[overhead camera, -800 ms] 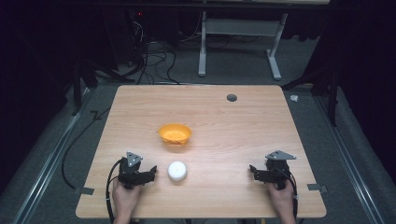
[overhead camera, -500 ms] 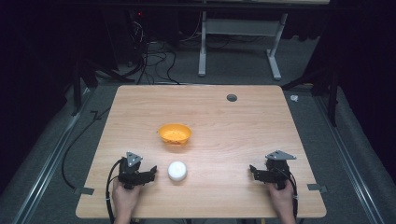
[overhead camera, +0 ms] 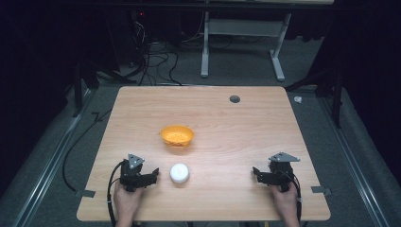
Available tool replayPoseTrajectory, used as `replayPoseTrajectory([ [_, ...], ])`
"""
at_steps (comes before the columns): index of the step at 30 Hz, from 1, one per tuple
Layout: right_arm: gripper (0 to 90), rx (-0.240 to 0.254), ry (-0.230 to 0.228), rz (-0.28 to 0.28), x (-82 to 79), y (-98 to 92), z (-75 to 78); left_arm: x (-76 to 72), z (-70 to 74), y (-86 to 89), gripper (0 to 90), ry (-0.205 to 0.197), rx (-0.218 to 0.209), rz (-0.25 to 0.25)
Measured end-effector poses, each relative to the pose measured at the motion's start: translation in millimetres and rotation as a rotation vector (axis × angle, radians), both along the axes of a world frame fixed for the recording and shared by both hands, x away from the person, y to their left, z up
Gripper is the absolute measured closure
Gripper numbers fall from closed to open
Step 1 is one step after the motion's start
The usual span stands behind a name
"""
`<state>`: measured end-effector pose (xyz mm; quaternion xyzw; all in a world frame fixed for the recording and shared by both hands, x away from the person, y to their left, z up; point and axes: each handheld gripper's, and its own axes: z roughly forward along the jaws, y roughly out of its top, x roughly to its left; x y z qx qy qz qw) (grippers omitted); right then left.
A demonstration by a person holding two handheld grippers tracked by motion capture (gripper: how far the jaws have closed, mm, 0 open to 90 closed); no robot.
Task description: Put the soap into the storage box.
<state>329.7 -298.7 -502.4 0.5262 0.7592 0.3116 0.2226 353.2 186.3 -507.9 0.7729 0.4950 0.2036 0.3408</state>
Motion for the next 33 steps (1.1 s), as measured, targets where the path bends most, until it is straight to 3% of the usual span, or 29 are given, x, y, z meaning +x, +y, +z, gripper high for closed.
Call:
replayPoseTrajectory([
  [22,17.0,0.001,0.002,-0.004,0.4,0.4,0.1,-1.7,0.9,2.7,14.3,0.001,-0.024,0.007],
  [25,17.0,0.0,0.002,-0.004,0.5,0.4,0.1,-2.7,1.4,1.3,14.1,-0.001,-0.01,0.001],
  [33,17.0,-0.001,0.001,-0.004,0.7,0.4,0.1,-7.0,7.3,0.0,13.2,-0.006,-0.05,-0.019],
])
